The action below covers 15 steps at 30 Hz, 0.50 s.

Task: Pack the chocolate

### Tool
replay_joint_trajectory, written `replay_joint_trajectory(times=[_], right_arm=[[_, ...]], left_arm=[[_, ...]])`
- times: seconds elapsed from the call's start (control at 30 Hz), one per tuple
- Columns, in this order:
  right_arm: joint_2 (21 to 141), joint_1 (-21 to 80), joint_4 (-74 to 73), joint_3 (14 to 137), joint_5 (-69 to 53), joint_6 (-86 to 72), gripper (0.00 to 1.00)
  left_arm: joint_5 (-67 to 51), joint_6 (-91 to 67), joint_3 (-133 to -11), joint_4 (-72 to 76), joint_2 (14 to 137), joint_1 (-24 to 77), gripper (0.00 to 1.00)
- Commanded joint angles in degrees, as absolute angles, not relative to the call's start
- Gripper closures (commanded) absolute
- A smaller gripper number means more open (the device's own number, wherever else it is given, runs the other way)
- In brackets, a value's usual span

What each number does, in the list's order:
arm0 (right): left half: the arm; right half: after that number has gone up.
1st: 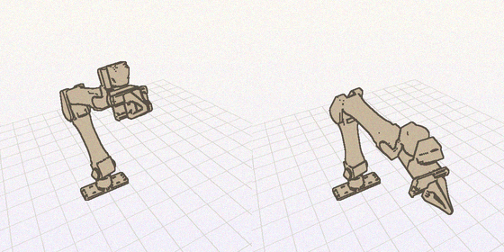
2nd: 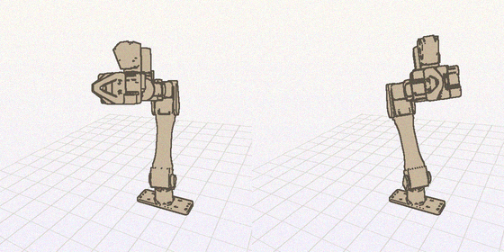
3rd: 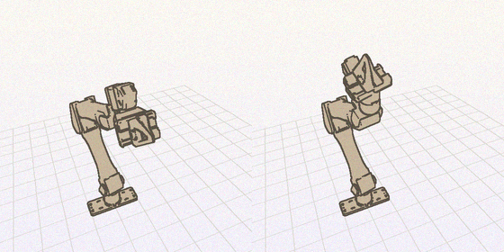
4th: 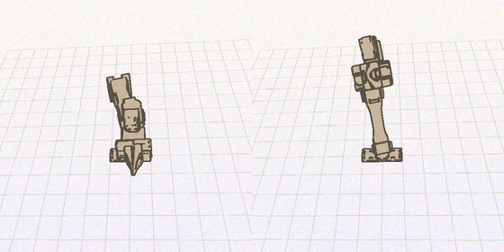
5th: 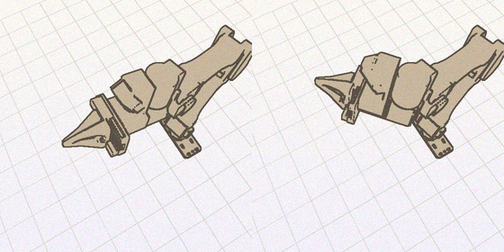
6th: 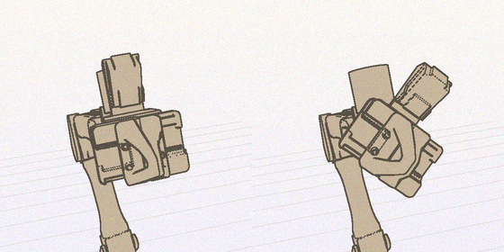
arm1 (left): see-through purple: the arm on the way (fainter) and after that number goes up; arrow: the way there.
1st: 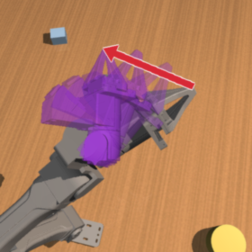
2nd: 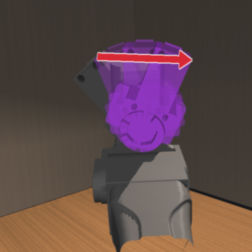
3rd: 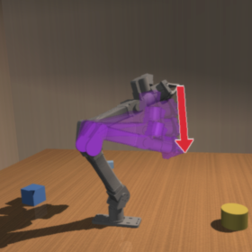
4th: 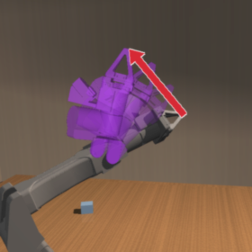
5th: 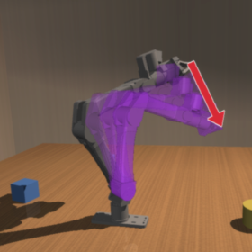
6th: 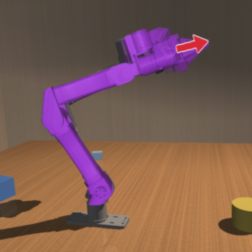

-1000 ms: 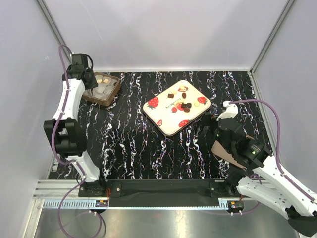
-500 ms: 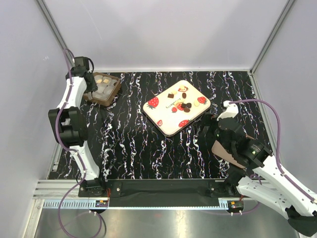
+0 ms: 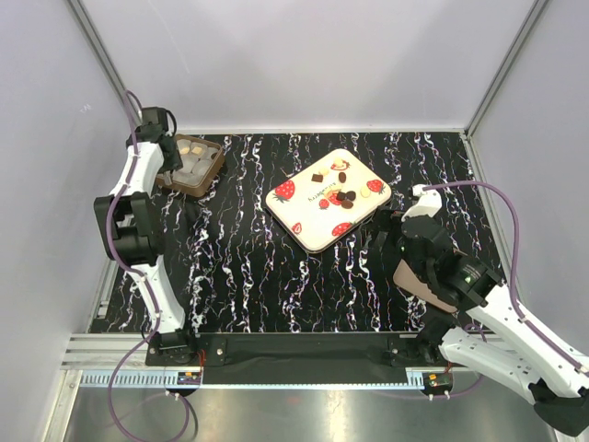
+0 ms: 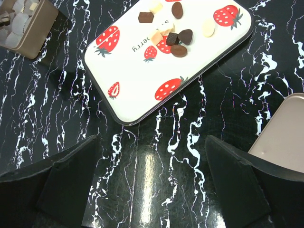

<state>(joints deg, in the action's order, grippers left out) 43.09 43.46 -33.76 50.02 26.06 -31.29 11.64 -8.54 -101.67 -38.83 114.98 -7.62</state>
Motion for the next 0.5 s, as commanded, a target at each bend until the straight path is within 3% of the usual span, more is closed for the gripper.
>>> replay_joint_trajectory(times=[0.0,0.47], right_arm=[[43.6,43.5,-31.1,51.3,28.3,-30.2,0.0],[41.4,43.5,-34.5,53.1,29.2,-30.0,0.0]], left_arm=[[13.3,-7.0,-105.2,-35.2,115.5,-8.0,0.58],[11.7,-7.4,-105.2,-36.1,108.4,-6.2,0.52]])
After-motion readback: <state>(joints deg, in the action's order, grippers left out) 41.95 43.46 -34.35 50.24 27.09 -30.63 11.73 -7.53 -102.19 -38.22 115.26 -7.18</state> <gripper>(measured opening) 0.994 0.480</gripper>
